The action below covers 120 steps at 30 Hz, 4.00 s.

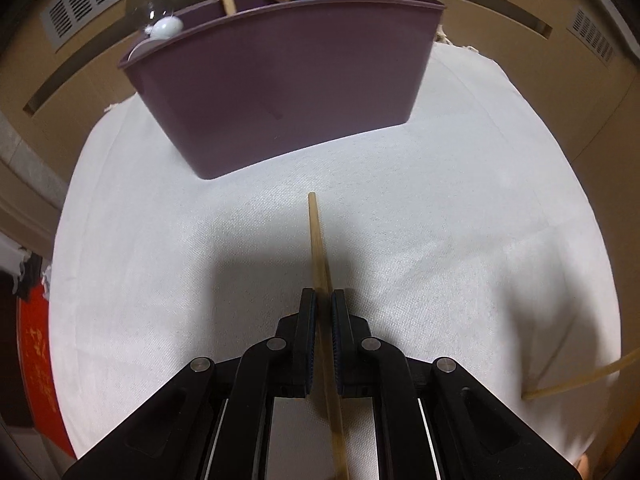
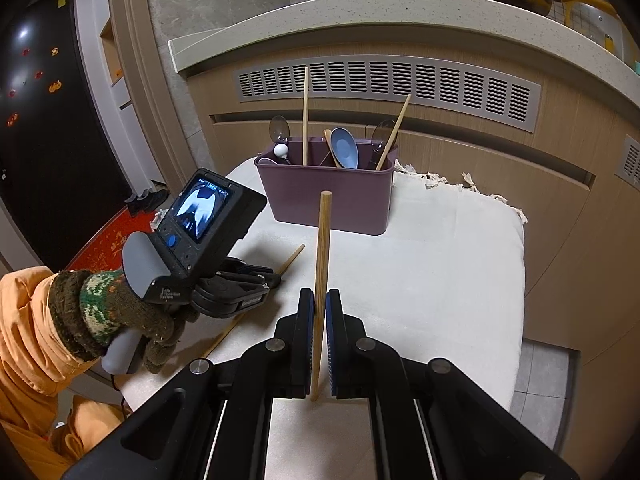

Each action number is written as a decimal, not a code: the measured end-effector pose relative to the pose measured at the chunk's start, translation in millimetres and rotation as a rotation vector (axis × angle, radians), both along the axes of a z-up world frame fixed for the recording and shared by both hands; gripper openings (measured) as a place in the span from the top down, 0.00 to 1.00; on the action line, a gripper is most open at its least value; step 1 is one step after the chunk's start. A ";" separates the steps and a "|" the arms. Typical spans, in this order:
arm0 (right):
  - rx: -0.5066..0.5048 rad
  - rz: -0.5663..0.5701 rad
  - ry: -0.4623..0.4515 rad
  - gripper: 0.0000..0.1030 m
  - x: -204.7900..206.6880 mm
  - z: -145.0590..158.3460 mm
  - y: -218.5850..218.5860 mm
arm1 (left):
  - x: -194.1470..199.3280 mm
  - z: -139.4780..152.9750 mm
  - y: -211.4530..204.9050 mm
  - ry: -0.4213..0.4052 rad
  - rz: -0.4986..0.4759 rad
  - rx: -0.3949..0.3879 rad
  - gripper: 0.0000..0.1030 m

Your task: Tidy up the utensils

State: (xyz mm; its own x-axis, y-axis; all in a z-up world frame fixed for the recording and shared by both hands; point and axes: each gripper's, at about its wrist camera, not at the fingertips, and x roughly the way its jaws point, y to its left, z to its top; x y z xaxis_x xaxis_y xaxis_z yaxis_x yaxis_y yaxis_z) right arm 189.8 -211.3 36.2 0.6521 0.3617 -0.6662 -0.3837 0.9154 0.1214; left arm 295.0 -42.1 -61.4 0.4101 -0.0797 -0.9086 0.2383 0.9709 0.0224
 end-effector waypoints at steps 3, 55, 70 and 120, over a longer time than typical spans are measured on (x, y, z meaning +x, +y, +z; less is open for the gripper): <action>0.007 -0.003 -0.009 0.94 -4.1 2.7 -1.8 | -20.0 21.6 7.4 -0.022 -0.005 -0.091 0.93; -0.143 -0.137 0.268 0.94 114.4 -97.1 31.8 | -54.1 142.0 108.1 -0.493 0.023 -0.407 0.93; 0.097 -0.015 -0.166 0.94 68.8 88.7 33.8 | -54.1 204.0 95.2 -0.629 0.000 -0.415 0.93; 0.085 -0.182 0.035 0.49 30.4 -45.6 4.2 | -101.6 88.1 77.6 -0.565 0.147 -0.202 0.14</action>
State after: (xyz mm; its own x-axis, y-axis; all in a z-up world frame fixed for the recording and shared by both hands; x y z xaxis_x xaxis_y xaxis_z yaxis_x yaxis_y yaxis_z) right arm 220.3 -207.1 -9.4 0.6888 0.2965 -0.6616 -0.2075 0.9550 0.2119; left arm 193.4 35.5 26.7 0.8431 -0.1338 -0.5208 0.1070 0.9909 -0.0813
